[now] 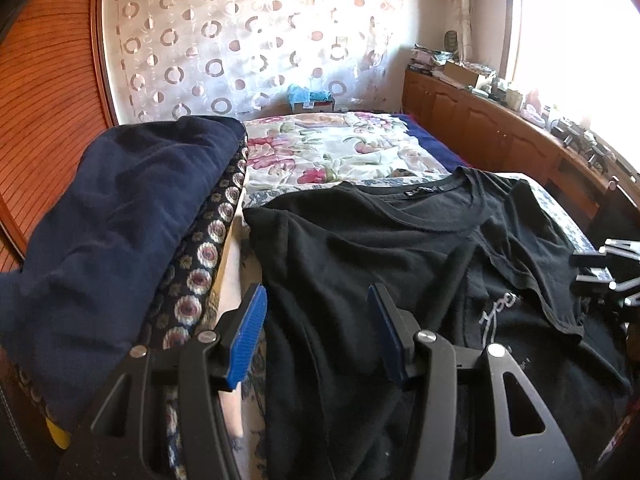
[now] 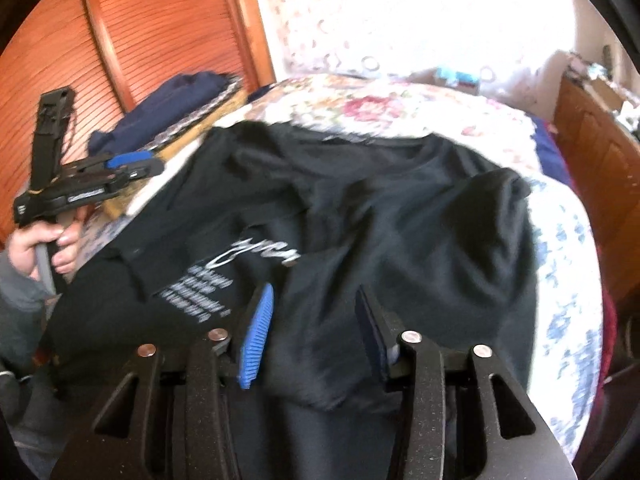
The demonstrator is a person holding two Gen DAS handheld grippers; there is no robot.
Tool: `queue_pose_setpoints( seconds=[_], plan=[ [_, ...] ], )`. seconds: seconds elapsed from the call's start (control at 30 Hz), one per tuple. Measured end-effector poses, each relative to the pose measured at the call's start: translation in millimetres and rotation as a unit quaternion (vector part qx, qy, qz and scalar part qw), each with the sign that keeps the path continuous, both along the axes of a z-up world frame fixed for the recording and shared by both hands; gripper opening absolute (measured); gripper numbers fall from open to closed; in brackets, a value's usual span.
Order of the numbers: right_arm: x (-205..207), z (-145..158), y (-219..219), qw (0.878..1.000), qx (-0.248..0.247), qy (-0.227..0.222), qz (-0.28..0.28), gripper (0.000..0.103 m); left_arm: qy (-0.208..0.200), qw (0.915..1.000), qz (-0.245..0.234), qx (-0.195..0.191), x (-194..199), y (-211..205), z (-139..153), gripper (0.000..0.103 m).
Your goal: Fold small clothes
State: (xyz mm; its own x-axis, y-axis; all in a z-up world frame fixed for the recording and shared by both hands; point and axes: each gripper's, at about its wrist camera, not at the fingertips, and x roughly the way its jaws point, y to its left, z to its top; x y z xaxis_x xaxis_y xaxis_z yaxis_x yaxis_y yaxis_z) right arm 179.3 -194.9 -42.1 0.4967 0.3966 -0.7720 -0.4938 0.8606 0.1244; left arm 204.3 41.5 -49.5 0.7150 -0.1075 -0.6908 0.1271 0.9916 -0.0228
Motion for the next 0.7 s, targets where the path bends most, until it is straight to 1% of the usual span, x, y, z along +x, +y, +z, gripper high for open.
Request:
queue_pose_setpoints(
  seconds=[0.13, 0.23, 0.3, 0.33, 0.37, 0.4, 0.43, 0.57, 0.7],
  plan=[
    [18, 1, -16, 0.999, -0.025, -0.026, -0.029, 0.056, 0.004, 0.9999, 0.006, 0.012, 14, -1, 2, 0.052],
    [35, 1, -30, 0.998, -0.031, -0.037, -0.048, 0.062, 0.007, 0.9998, 0.009, 0.015, 25, -2, 4, 0.052],
    [44, 2, -38, 0.997, -0.032, -0.041, -0.057, 0.068, 0.012, 0.9997, 0.01, 0.017, 34, -4, 4, 0.052],
    [48, 2, -41, 0.997, -0.032, -0.043, -0.059, 0.069, 0.014, 0.9997, 0.011, 0.018, 38, -4, 3, 0.047],
    [54, 1, -44, 0.996, -0.034, -0.047, -0.061, 0.071, 0.018, 0.9996, 0.011, 0.018, 42, -3, 2, 0.04],
    [59, 1, -46, 0.996, -0.037, -0.049, -0.064, 0.072, 0.023, 0.9995, 0.011, 0.018, 49, -3, -1, 0.038],
    [64, 0, -50, 0.995, -0.043, -0.051, -0.068, 0.072, 0.027, 0.9994, 0.012, 0.02, 52, -3, -3, 0.036],
    [83, -7, -62, 0.993, -0.057, -0.053, -0.088, 0.073, 0.043, 0.9984, 0.024, 0.028, 68, -3, -11, 0.036],
    [95, -17, -75, 0.992, -0.056, -0.04, -0.103, 0.073, 0.066, 0.996, 0.046, 0.039, 83, -1, -23, 0.036]
  ],
)
